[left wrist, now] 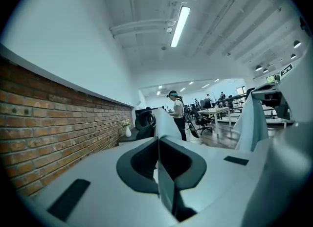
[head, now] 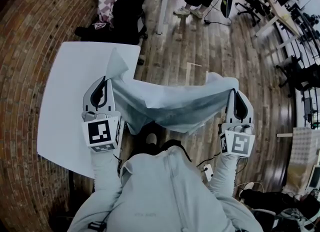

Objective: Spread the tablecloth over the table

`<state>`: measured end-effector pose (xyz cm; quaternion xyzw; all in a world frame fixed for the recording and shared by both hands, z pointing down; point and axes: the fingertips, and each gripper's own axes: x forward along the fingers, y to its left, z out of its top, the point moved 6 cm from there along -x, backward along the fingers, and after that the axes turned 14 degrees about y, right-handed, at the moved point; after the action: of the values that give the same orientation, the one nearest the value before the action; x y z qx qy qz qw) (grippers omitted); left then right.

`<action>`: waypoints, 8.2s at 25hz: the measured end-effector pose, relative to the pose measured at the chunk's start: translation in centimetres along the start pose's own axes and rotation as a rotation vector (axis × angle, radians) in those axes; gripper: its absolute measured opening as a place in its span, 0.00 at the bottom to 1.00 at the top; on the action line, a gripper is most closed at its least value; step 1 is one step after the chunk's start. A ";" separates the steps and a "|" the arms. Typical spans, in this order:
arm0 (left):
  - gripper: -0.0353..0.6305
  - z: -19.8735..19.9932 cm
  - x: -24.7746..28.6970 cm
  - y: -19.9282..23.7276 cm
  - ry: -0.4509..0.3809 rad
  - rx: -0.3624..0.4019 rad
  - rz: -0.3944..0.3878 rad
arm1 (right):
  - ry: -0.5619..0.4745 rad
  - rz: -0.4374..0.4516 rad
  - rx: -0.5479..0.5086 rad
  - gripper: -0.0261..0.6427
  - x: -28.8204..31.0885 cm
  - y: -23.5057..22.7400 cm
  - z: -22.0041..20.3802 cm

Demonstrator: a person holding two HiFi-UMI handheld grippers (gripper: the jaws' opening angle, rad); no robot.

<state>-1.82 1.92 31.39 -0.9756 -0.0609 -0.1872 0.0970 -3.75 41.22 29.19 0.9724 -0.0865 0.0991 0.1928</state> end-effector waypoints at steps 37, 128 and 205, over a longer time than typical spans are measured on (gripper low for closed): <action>0.09 -6.5 -12.3 4.5 0.258 -0.511 1.274 | -0.415 1.042 -0.206 0.07 37.7 21.5 17.6; 0.09 -22.2 -33.5 50.2 0.709 -0.104 1.764 | -0.613 0.862 -0.449 0.07 52.2 70.7 38.4; 0.09 -38.7 -5.9 23.1 0.815 -0.843 1.067 | 0.258 1.389 -0.667 0.42 42.5 62.6 0.2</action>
<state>-17.38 -29.24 60.54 -0.6821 0.5312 -0.4654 -0.1895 24.40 -21.44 60.99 0.5670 -0.6773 0.2782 0.3773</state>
